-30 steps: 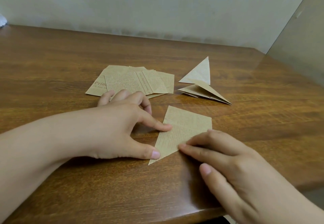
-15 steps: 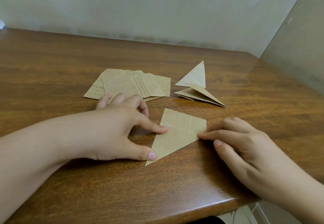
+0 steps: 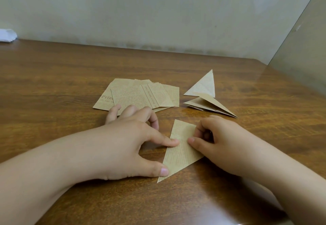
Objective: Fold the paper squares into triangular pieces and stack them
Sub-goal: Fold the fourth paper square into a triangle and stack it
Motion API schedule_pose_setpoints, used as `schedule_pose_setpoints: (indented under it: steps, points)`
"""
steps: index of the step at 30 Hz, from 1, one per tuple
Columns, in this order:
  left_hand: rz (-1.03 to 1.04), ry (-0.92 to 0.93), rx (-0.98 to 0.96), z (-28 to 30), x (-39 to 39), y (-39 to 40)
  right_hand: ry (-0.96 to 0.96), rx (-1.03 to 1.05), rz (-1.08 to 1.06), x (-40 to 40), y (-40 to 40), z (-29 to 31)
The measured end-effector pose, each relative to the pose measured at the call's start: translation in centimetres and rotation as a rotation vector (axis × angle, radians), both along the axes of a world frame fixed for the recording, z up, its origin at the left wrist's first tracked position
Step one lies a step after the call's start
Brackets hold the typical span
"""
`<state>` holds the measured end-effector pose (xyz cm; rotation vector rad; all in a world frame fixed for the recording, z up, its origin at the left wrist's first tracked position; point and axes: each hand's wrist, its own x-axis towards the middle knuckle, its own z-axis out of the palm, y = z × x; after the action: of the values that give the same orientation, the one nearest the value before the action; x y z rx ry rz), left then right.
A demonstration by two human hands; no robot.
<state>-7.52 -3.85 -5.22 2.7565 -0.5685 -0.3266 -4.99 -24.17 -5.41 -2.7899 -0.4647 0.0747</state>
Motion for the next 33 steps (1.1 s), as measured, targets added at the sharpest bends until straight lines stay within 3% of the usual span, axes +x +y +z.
schedule_pose_setpoints:
  steps: [11, 24, 28, 33]
  points:
    - [0.0, -0.169, 0.041, -0.5, 0.2, 0.5, 0.027, 0.019, 0.0, 0.3, 0.0, 0.1]
    - [0.016, -0.075, 0.057, -0.1, 0.2, 0.2, -0.052, 0.043, 0.018, 0.1, -0.2, -0.2]
    - [0.042, -0.03, 0.084, 0.4, 0.0, -0.2, -0.313, 0.107, 0.136, -2.1, 0.0, -0.8]
    - [0.048, -0.018, 0.078, 0.5, 0.0, -0.1, -0.172, 0.167, 0.284, -4.3, 1.7, -1.6]
